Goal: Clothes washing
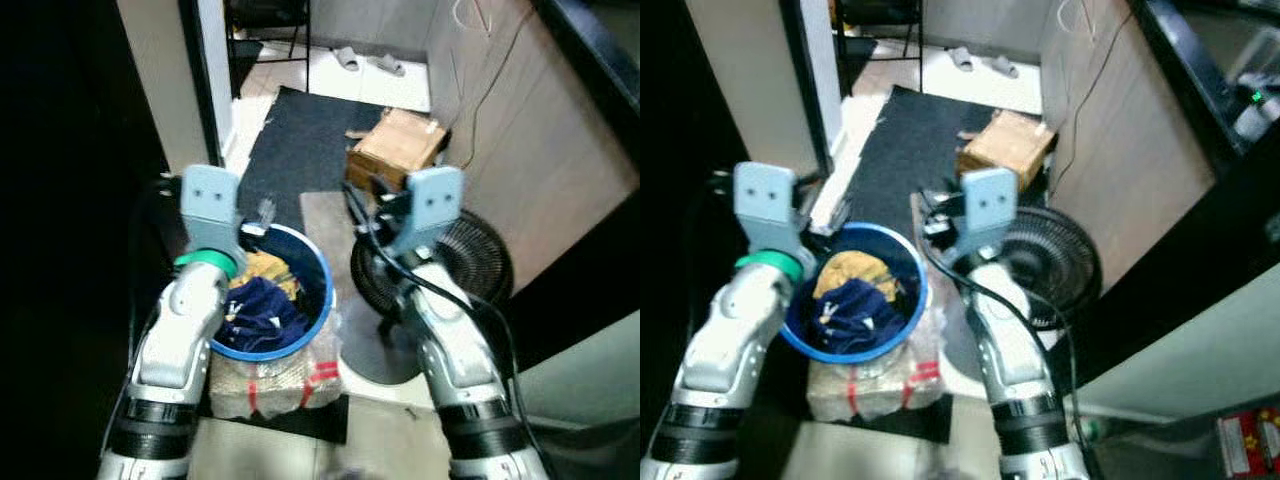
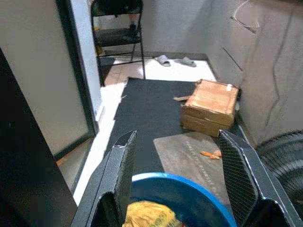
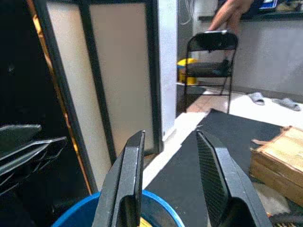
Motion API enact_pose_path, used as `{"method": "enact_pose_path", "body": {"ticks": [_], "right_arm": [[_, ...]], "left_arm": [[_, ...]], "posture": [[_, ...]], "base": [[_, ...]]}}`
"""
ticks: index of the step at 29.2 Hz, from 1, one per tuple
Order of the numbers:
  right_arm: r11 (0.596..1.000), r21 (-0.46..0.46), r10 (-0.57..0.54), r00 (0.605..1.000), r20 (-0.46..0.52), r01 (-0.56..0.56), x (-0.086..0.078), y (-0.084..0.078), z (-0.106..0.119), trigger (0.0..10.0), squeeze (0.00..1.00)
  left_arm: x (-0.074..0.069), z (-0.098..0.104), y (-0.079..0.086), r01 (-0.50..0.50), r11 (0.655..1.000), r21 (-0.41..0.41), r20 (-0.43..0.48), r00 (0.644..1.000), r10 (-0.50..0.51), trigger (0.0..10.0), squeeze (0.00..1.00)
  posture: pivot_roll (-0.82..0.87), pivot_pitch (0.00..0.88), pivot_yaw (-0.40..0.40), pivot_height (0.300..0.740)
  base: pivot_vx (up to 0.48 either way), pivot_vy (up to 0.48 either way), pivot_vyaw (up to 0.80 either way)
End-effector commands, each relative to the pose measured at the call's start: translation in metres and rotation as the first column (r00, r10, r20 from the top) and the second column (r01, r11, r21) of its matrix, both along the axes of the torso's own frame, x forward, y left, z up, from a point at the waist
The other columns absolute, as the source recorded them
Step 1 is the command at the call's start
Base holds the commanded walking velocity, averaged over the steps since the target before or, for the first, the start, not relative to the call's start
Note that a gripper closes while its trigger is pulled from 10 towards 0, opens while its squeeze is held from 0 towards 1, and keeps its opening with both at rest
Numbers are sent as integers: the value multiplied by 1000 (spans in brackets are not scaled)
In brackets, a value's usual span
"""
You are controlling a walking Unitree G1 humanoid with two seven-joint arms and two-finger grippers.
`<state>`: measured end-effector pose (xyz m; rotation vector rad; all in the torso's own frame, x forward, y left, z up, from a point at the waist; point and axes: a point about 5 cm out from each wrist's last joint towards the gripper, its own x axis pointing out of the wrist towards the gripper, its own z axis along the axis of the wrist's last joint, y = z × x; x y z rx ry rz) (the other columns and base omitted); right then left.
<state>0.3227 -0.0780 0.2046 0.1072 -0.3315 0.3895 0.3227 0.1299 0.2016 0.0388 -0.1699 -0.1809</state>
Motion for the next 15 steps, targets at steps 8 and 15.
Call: {"method": "enact_pose_path", "body": {"ticks": [8,15], "right_arm": [[999,-6,-33,999,-10,33,1,-9,-4,10000,0],[999,-8,-31,999,-9,31,1,-9,-3,10000,0]], "left_arm": [[0,-6,-7,23,1000,11,-28,999,-23,10000,0],[1,-6,-7,24,1000,9,-27,999,-24,10000,0]], "posture": [[35,59,-4,740],[35,60,-4,740]], "base": [[0,0,0],[0,0,0]]}}
